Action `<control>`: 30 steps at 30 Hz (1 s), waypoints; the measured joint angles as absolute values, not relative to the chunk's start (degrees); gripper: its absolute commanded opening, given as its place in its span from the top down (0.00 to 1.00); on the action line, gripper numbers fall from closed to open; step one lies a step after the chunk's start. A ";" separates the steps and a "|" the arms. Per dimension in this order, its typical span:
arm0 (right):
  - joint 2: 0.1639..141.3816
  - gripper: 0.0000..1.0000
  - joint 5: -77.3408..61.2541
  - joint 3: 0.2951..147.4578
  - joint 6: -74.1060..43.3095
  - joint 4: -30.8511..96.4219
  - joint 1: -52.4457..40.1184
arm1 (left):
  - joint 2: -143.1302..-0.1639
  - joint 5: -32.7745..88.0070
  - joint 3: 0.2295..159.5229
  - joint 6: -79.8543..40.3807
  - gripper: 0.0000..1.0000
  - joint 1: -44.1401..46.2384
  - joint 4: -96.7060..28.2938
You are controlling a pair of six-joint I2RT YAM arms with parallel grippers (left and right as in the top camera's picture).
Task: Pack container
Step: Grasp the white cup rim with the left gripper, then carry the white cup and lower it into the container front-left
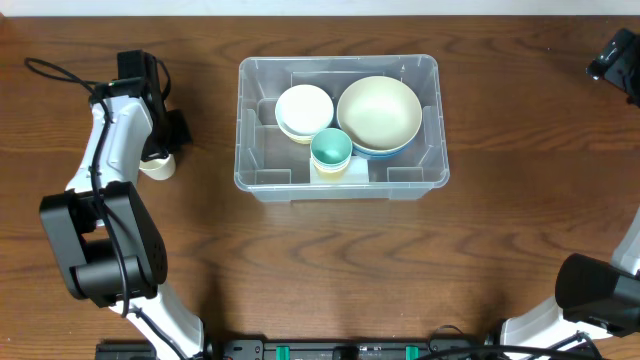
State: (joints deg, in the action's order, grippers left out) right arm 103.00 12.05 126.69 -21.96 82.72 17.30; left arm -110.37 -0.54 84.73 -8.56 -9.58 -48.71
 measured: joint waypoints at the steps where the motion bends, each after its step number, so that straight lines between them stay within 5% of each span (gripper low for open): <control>1: 103.00 0.01 12.05 126.69 -21.96 82.72 17.30 | -110.04 0.45 84.73 -8.56 0.94 -9.52 -49.12; 18: 103.00 0.01 12.05 126.69 -21.96 82.74 17.30 | -80.49 6.50 84.79 -8.56 0.94 7.01 -56.03; 30: 103.00 0.01 12.05 126.69 -21.96 82.72 17.30 | -82.43 6.31 84.79 -5.45 0.94 22.46 -58.74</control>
State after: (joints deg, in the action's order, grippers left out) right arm 103.00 12.05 126.69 -21.96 82.72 17.30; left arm -82.43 6.31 84.79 -5.45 22.46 -58.74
